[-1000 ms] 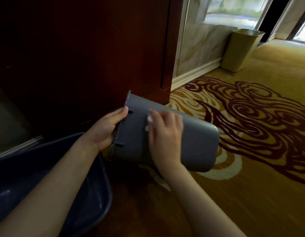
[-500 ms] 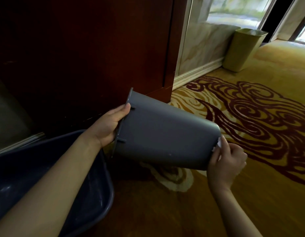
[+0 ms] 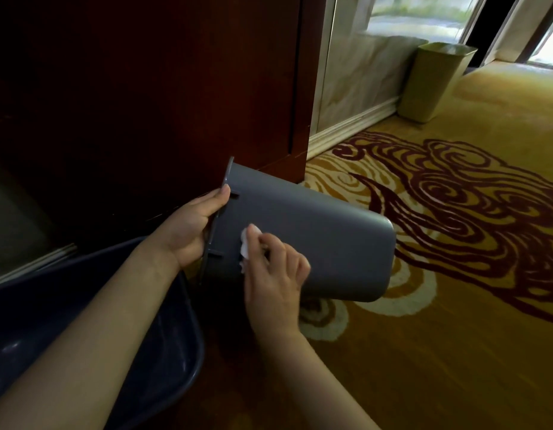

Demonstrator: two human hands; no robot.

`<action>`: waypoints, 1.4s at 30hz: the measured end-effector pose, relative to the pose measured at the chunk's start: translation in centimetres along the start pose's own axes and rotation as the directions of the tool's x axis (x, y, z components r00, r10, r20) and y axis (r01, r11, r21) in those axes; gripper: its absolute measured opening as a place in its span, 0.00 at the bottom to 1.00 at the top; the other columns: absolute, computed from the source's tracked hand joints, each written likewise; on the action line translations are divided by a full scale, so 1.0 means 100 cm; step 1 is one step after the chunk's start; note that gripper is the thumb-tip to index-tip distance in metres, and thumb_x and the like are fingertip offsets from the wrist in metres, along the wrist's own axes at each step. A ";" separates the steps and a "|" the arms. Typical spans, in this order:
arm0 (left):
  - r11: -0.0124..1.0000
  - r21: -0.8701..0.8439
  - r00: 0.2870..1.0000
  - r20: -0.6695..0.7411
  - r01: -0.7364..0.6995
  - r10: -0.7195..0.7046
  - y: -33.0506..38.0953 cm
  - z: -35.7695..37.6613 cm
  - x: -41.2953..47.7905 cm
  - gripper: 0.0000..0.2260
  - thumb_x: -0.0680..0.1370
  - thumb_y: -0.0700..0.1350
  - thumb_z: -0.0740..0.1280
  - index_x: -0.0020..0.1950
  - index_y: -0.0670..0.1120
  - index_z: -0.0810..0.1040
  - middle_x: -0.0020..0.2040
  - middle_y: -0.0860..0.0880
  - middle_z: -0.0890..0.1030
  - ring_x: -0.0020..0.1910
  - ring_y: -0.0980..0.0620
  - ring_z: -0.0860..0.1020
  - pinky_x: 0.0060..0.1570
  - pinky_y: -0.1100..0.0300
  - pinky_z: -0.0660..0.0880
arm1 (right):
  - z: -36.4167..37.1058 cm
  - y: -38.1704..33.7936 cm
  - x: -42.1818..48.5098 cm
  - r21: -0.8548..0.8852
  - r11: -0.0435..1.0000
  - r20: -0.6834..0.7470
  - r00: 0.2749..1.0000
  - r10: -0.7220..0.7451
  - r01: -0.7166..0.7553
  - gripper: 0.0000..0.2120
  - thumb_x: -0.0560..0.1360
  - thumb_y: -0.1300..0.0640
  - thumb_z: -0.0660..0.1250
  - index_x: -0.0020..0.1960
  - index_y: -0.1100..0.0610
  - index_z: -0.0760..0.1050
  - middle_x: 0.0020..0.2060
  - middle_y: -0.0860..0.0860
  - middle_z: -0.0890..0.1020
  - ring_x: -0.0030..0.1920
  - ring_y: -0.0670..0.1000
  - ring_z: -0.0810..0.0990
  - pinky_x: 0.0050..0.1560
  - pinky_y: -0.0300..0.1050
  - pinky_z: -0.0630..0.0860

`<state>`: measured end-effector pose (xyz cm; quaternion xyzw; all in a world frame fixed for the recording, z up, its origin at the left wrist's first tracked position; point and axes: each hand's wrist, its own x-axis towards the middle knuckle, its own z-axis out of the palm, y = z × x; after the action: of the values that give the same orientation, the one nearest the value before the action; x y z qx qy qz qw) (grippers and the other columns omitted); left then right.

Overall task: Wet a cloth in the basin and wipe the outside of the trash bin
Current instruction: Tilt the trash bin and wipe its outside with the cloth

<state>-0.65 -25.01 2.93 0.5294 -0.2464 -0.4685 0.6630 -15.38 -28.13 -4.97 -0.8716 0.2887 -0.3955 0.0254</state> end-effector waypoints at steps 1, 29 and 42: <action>1.000 0.003 1.000 -0.003 0.004 -0.004 0.000 0.000 0.000 0.12 0.80 0.51 0.57 0.57 0.50 0.78 0.49 0.48 0.86 0.49 0.50 0.84 0.38 0.58 0.81 | 0.000 0.014 -0.008 -0.016 1.000 -0.011 1.000 0.018 -0.019 0.29 0.71 0.54 0.67 0.70 0.53 0.63 0.58 0.51 0.67 0.55 0.51 0.67 0.56 0.48 0.61; 0.998 0.012 0.995 -0.082 0.060 -0.059 0.006 0.027 -0.004 0.13 0.80 0.53 0.58 0.55 0.48 0.78 0.41 0.49 0.87 0.41 0.51 0.85 0.31 0.57 0.81 | -0.006 0.021 0.021 0.033 0.992 -0.117 0.985 0.125 -0.121 0.21 0.76 0.51 0.58 0.68 0.55 0.69 0.52 0.54 0.75 0.51 0.53 0.71 0.53 0.51 0.65; 1.000 -0.008 0.936 -0.352 0.022 -0.024 0.028 0.064 0.001 0.10 0.79 0.52 0.61 0.44 0.47 0.74 0.36 0.46 0.84 0.33 0.48 0.83 0.27 0.55 0.78 | -0.036 0.089 -0.003 0.278 0.845 -0.282 0.801 0.527 -0.458 0.14 0.79 0.57 0.57 0.62 0.59 0.73 0.49 0.54 0.75 0.51 0.48 0.70 0.51 0.43 0.66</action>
<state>-4.91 -28.10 7.57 0.6063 -0.1165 -0.3744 0.6918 -22.37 -34.68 -5.12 -0.6750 0.4655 -0.5491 0.1619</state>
